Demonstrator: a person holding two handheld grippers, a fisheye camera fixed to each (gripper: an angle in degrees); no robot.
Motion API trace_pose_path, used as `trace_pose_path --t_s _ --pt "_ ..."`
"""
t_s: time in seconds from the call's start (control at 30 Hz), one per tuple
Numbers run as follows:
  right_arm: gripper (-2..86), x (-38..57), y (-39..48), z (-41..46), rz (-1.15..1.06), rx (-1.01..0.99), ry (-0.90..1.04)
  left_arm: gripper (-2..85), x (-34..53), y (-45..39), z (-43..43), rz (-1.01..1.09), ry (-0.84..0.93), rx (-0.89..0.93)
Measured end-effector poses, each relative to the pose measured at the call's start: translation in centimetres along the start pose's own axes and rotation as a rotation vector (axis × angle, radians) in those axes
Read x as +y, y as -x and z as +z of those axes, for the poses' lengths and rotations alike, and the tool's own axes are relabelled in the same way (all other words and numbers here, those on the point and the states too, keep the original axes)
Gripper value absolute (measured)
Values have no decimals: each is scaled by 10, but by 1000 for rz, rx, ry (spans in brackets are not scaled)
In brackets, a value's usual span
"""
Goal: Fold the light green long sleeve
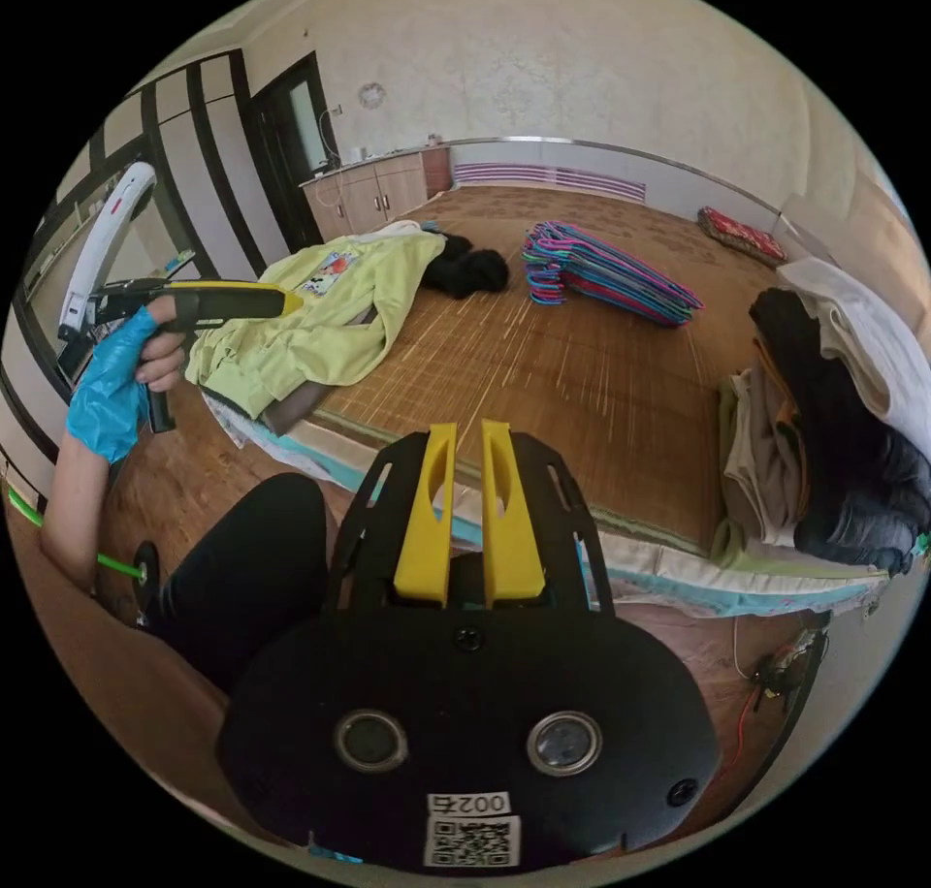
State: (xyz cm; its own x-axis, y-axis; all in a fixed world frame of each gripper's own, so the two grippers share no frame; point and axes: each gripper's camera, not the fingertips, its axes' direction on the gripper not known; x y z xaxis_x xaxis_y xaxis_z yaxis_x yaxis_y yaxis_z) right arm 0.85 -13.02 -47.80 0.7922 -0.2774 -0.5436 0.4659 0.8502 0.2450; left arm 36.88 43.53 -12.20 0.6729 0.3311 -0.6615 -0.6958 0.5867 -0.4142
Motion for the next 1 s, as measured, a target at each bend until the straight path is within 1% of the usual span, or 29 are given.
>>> trace_pose_path --t_s 0.1,0.27,0.4,0.53,0.63,0.8,0.83,1.0 --pt "69 14 28 6 -32 -19 -10 9 31 30 -14 -54 -27 -34" --pt "73 29 77 14 4 -80 -74 59 82 77 -10 -141 -64 -90" --pt "82 41 113 19 -37 -72 -108 106 107 110 21 -135 -27 -110" --pt "102 56 145 26 -76 -47 -131 124 116 126 48 -95 -5 -80" --pt "111 67 163 32 -81 -47 -151 127 120 135 66 -77 -8 -98" --pt "123 74 192 52 -145 -26 -154 122 123 148 93 -94 26 -212" --pt "126 73 198 59 -151 -27 -146 121 123 150 95 -94 27 -211" --pt "132 60 227 92 -219 -94 -96 60 133 160 93 -72 9 -140"
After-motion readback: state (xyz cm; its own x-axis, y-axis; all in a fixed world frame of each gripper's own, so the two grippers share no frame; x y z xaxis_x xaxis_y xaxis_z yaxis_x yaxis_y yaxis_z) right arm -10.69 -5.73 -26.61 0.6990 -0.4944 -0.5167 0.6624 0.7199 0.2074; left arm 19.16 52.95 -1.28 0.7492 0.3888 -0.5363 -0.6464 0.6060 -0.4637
